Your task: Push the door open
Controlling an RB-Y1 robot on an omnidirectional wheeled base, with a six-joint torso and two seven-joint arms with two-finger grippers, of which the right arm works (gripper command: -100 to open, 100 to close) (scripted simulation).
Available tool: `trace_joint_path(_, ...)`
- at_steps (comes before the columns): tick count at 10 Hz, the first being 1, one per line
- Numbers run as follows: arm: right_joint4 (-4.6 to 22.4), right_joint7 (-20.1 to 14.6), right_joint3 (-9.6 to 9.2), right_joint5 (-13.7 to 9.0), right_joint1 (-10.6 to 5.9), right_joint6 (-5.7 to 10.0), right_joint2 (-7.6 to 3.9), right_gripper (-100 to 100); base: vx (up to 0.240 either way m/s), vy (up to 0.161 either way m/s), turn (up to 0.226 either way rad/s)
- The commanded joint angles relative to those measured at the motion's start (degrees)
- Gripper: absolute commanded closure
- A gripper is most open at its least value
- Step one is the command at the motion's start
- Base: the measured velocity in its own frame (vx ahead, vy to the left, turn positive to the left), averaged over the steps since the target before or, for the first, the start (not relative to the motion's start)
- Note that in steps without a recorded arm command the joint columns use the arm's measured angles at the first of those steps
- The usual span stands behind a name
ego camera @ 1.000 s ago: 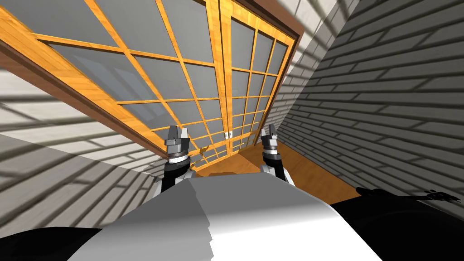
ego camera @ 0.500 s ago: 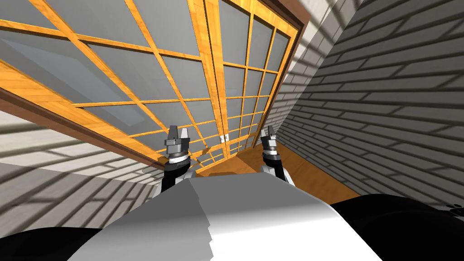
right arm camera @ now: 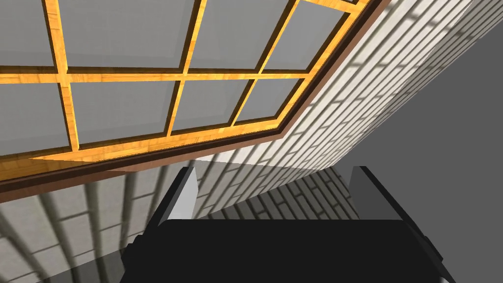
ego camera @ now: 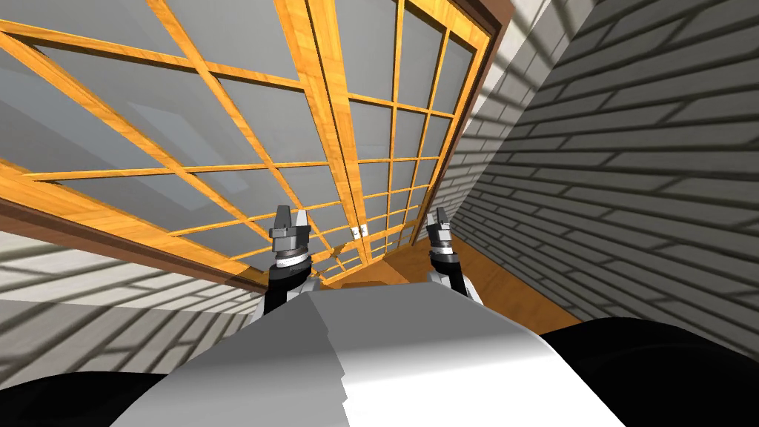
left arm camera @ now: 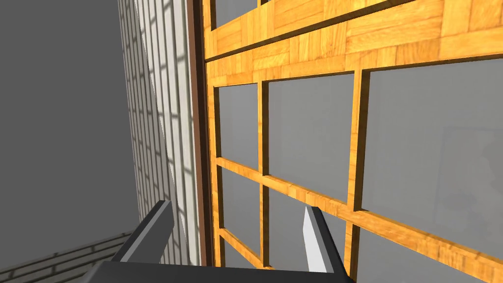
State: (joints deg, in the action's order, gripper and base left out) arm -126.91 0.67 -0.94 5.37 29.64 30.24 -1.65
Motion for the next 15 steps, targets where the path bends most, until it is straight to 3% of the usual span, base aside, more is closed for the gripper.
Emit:
trace_joint_path(1, 0.64, 0.92, 0.16, -0.1, 0.09, 0.22, -0.46, -100, 0.096, -0.173, 0.029)
trace_joint_path(8, 3.85, 5.08, 0.83, -0.55, 0.56, 1.36, -2.35, -100, 0.107, -0.169, 0.03)
trace_joint_path(15, 9.04, 11.83, 1.9, -1.27, 1.28, 3.22, -4.36, -100, 0.076, -0.167, 0.061)
